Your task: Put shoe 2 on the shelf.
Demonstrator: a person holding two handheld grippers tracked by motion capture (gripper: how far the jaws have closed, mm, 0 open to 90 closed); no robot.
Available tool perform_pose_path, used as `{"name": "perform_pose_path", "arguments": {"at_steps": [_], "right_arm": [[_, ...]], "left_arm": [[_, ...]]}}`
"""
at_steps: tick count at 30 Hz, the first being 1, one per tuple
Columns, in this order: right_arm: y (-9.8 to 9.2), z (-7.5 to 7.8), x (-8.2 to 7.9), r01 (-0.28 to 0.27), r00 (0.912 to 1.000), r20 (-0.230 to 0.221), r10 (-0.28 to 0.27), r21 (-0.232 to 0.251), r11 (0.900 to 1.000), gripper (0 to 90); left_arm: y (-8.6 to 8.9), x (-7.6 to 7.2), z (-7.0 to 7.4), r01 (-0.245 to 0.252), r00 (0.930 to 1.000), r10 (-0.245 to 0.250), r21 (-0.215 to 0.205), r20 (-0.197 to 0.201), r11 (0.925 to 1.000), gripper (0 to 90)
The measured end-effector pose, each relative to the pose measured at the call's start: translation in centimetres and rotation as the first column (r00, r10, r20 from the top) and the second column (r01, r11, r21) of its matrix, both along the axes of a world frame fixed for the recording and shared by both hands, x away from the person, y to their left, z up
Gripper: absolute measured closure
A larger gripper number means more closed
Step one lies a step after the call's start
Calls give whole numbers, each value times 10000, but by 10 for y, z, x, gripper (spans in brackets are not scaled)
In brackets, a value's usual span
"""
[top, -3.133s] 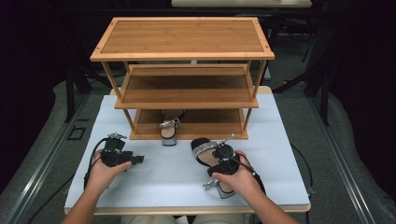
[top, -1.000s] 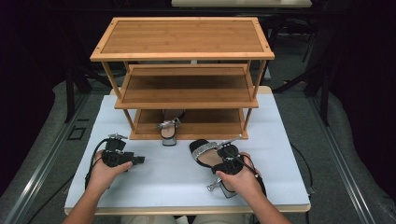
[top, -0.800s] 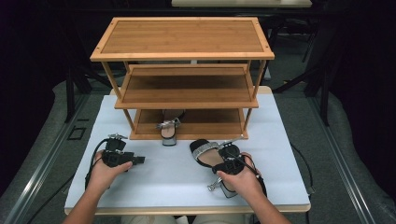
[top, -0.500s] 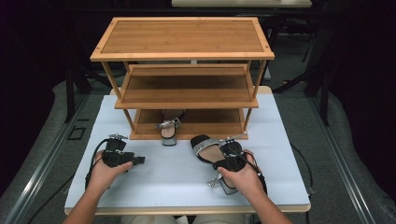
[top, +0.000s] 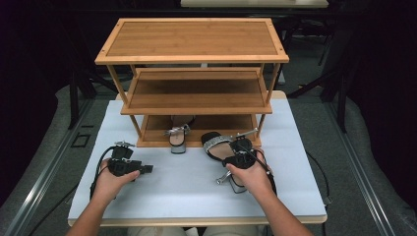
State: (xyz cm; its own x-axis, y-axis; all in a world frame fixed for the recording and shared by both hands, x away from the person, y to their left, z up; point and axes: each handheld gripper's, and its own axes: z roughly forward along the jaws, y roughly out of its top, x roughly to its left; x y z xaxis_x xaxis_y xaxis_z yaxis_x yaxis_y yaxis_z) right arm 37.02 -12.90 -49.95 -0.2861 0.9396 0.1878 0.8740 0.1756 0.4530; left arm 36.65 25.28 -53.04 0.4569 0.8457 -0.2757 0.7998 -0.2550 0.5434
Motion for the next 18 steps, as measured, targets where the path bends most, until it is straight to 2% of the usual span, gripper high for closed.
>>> {"name": "perform_pose_path", "arguments": {"at_steps": [3,4,6,12,13,16,17,18], "right_arm": [[8,-1,16,71,10000,-15,-71,-41,10000,423],[8,-1,16,71,10000,-15,-71,-41,10000,423],[14,-1,29,190,9998,-14,-190,-147,9997,423],[25,-5,48,429,9990,140,-427,-150,9990,423],[26,-6,51,469,9988,152,-463,-368,9982,423],[28,-8,56,587,9981,231,-575,-525,9969,423],[29,-9,60,729,9973,-107,-732,-312,9969,423],[29,-9,60,729,9973,-107,-732,-312,9969,423]], "left_arm": [[0,0,-2,21,10000,-21,18,-26,10000,378],[-1,1,-2,35,10000,-35,14,-73,10000,378],[-1,1,-2,52,9999,-52,17,-108,10000,378],[2,1,-3,36,10000,-35,54,-90,10000,378],[2,1,-3,29,9999,-28,48,-122,10000,378],[3,2,-4,31,9999,-30,35,-152,10000,378],[2,2,-4,31,9999,-31,43,-119,10000,378],[2,2,-4,31,9999,-31,43,-119,10000,378]]}}
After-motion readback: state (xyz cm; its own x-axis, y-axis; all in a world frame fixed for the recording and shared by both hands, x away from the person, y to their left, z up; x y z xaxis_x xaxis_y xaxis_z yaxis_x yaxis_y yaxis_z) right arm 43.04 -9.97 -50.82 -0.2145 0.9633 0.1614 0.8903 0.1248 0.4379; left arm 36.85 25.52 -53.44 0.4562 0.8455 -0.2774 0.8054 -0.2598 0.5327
